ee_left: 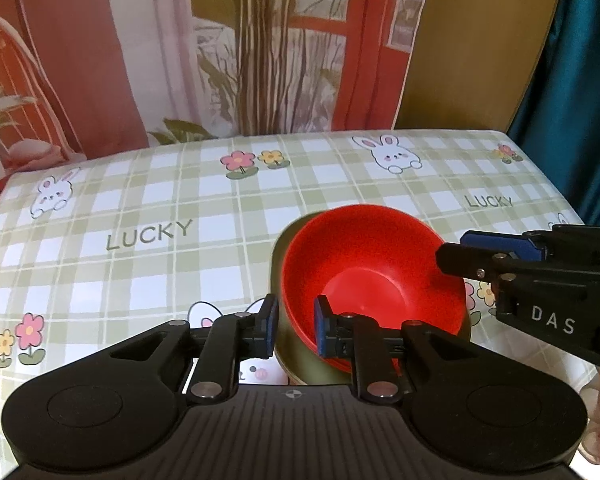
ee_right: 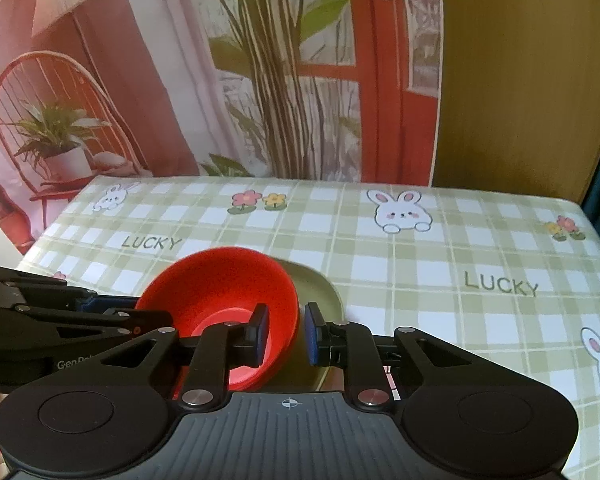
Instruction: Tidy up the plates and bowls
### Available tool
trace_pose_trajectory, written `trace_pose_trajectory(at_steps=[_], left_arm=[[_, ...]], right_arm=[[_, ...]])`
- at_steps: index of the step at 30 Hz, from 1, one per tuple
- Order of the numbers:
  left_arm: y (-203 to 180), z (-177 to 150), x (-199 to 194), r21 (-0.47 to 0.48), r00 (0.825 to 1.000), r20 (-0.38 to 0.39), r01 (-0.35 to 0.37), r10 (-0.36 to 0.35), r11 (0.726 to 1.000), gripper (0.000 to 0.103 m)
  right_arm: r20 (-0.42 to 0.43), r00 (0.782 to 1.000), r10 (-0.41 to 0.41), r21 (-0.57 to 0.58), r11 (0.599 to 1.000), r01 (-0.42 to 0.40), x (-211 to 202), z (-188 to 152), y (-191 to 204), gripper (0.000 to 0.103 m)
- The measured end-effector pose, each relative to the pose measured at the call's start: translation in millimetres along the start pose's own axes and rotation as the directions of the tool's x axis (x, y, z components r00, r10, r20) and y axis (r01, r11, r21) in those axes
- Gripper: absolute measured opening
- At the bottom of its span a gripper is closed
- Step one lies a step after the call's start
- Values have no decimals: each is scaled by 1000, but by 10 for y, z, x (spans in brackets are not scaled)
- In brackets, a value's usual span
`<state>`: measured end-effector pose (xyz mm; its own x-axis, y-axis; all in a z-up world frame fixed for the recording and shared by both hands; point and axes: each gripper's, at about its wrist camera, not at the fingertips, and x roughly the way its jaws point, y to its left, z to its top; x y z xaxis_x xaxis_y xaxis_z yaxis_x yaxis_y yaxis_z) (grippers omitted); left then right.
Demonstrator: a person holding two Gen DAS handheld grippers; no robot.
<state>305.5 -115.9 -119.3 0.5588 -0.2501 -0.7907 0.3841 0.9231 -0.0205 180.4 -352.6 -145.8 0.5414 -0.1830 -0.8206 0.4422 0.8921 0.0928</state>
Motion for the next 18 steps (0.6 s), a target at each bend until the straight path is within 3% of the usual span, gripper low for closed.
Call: trace_pose_trajectory(at_steps=[5, 9, 13, 17, 18], left_arm=[[39, -1, -174, -9, 999, 38, -20, 20, 1000, 22], [75, -10, -367, -18, 996, 82, -41, 42, 999, 36], [84, -22, -578, -26, 991, 123, -58, 61, 998, 40], [108, -47, -826, -41, 981, 182, -61, 68, 997, 57], [117, -55, -899, -47, 978, 197, -63, 71, 997, 61]], right_arm=[[16, 1000, -12, -9, 1000, 12, -124, 27, 21, 19], [36, 999, -19, -12, 1000, 19, -259, 40, 41, 22], [60, 998, -19, -19, 1000, 20, -415, 57, 85, 25], [96, 995, -12, -22, 1000, 14, -614, 86, 142, 36], [105, 994, -13, -22, 1000, 15, -672, 93, 158, 45]])
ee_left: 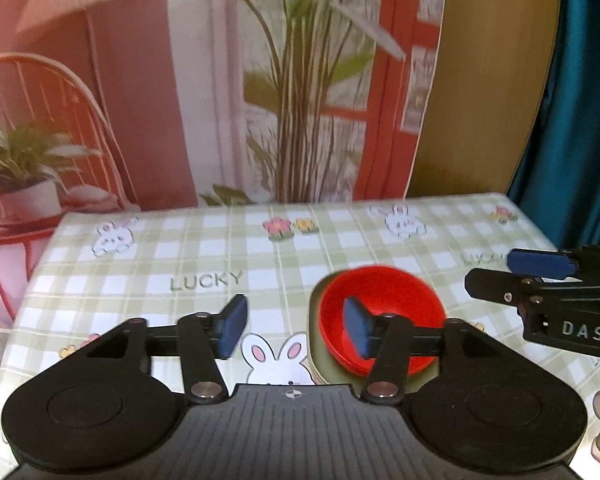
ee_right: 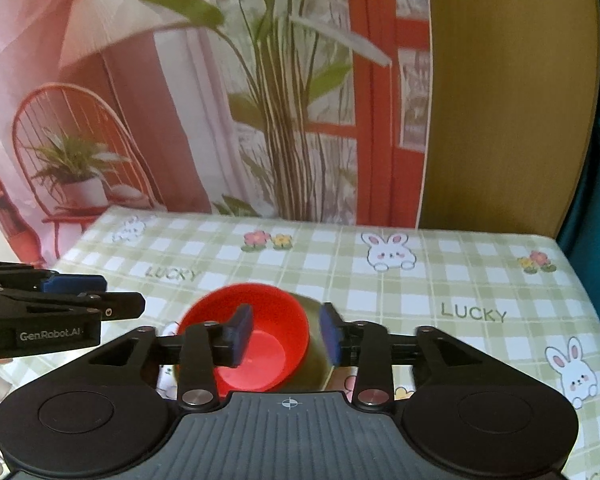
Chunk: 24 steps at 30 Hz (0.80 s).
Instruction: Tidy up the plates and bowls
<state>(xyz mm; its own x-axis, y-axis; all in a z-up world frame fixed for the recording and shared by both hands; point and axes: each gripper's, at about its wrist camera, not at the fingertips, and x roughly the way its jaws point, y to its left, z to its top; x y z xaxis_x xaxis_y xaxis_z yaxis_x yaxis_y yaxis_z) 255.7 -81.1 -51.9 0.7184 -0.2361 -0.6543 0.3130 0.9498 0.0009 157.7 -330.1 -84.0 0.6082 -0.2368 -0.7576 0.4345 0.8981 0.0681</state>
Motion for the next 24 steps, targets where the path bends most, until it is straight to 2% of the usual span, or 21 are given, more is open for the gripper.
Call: trace_pose_trajectory(at_steps=[1, 5, 10, 13, 17, 19, 24], left_arm=[[7, 6, -59, -4, 1000, 13, -3, 3, 1000, 61], [38, 24, -334, -15, 997, 73, -22, 24, 1000, 64], [14, 46, -737, -13, 982, 161, -98, 98, 995, 72], [-26, 70, -967, 0, 970, 196, -149, 146, 989, 75], [-99, 73, -1304, 13, 941, 260, -228, 217, 974, 84], [-91, 80, -1468, -2, 934, 286, -224, 215, 975, 85], [-46, 89, -1871, -51, 934, 315, -161, 168, 986, 85]], right_arm=[[13, 1000, -1, -2, 1000, 2, -61, 12, 15, 52], [58, 998, 0, -14, 1000, 1, -300, 74, 75, 65], [126, 992, 10, -15, 1000, -8, -642, 134, 152, 94], [169, 986, 8, -13, 1000, -6, -870, 159, 223, 97], [228, 974, -12, -14, 1000, 16, -1167, 189, 322, 103], [263, 965, -16, -20, 1000, 22, -1326, 198, 373, 103], [318, 948, -1, -28, 1000, 10, -1681, 217, 503, 103]])
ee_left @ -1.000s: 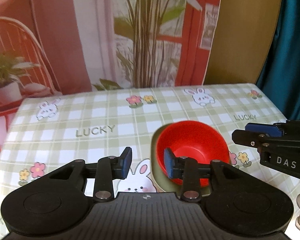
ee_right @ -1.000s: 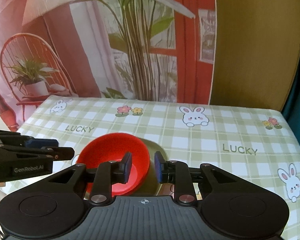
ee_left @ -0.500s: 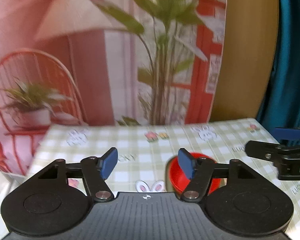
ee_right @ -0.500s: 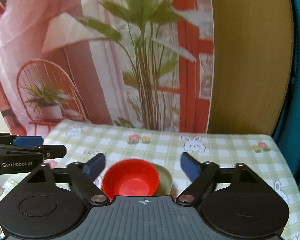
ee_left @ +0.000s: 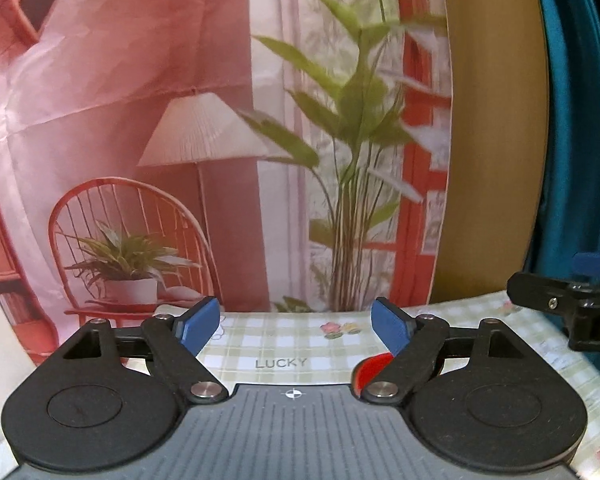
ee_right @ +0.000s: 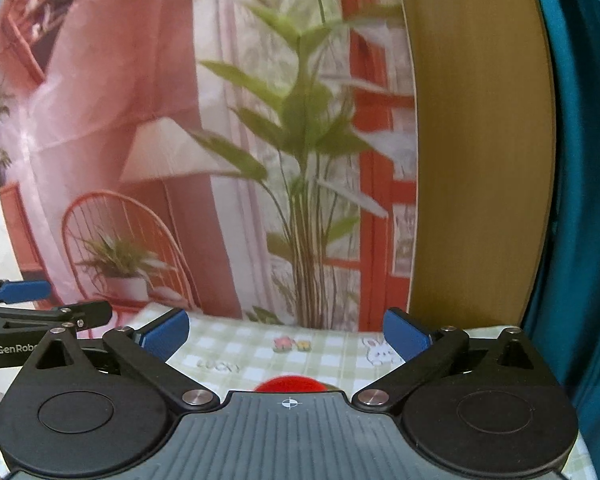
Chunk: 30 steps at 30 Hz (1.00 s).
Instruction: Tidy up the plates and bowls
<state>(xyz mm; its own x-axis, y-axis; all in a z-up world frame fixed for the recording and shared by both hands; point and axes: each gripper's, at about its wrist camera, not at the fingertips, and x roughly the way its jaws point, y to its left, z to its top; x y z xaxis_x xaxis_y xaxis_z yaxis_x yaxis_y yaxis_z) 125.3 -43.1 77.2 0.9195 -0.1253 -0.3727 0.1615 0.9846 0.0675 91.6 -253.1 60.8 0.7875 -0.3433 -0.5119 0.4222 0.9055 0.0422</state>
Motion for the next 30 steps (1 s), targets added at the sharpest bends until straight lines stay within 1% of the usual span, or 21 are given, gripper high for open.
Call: trace_pose_trajectory(at_steps=[5, 7, 10, 13, 20, 30], left_arm=[[52, 24, -269, -11, 999, 28, -35, 36, 999, 85], [98, 22, -375, -32, 999, 34, -40, 41, 999, 85], [159, 16, -512, -60, 998, 40, -38, 40, 998, 85], [165, 16, -602, -57, 997, 52, -54, 57, 997, 85], [168, 6, -699, -74, 997, 58, -53, 57, 996, 85], [150, -17, -701, -75, 997, 56, -52, 56, 996, 85]], right_arm=[[59, 998, -4, -4, 1000, 4, -316, 101, 135, 103], [80, 997, -2, 5, 1000, 2, -433, 129, 162, 103], [99, 995, 8, 23, 1000, -11, -556, 159, 178, 103], [109, 994, 8, 24, 1000, -10, -640, 168, 198, 103], [122, 992, 10, 14, 1000, -12, -767, 159, 259, 103], [120, 993, 14, 12, 1000, -16, -798, 139, 263, 103]])
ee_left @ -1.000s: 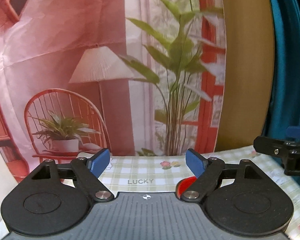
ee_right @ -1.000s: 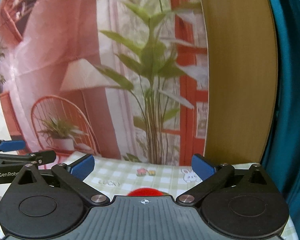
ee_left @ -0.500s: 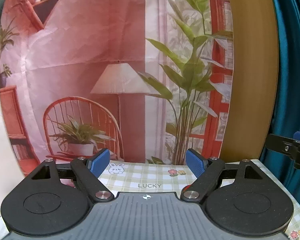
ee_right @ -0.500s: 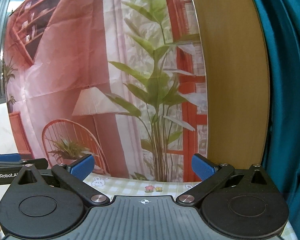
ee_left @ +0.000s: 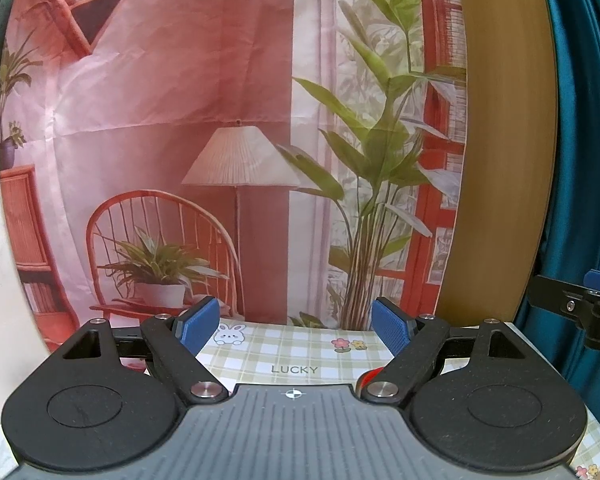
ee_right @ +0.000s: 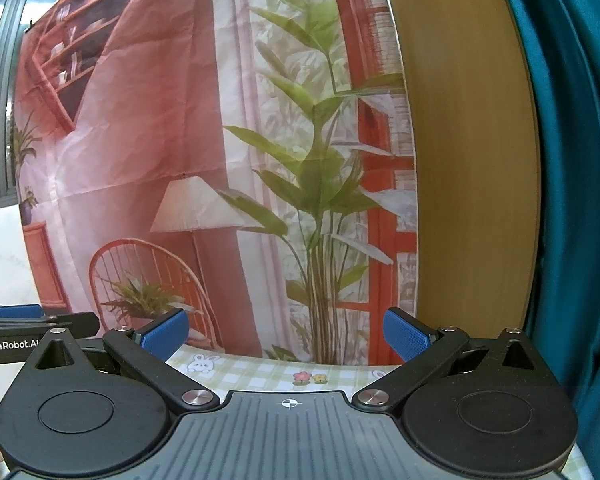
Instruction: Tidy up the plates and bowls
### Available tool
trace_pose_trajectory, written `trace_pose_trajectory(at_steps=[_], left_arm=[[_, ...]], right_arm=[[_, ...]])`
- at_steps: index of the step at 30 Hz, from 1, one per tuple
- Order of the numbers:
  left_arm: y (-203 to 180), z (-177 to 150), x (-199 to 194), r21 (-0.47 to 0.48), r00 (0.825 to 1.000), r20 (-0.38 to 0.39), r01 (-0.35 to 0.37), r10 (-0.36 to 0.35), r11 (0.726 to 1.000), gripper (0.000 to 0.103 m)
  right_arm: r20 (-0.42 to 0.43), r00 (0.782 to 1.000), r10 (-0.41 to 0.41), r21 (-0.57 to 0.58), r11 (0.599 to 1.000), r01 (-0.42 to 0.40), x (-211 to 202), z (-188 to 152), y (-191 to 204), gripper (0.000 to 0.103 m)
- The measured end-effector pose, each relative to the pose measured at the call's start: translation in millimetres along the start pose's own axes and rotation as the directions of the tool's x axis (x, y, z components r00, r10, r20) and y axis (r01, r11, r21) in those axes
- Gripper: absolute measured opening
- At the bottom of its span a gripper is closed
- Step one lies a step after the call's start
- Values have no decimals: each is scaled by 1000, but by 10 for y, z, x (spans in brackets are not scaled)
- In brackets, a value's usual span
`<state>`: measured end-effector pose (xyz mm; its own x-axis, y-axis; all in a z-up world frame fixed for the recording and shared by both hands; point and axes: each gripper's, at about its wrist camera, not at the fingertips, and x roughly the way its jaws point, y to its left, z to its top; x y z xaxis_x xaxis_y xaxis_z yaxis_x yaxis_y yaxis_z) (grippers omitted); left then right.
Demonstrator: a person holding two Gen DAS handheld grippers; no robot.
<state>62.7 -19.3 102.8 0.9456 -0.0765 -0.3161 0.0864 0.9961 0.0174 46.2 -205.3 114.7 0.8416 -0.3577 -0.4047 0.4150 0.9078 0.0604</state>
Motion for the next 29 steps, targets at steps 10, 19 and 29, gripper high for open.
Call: trace_pose_trajectory(at_steps=[10, 19, 29], left_arm=[[24, 14, 9, -6, 1000, -6, 0, 0, 1000, 85], [14, 5, 30, -12, 1000, -14, 7, -7, 1000, 85], [22, -11, 61, -16, 1000, -20, 19, -19, 1000, 86]], right_arm=[[0, 1000, -1, 0, 1000, 1, -8, 2, 1, 103], [-1, 1000, -1, 0, 1000, 1, -12, 1, 2, 103], [-1, 1000, -2, 0, 1000, 2, -11, 0, 7, 103]])
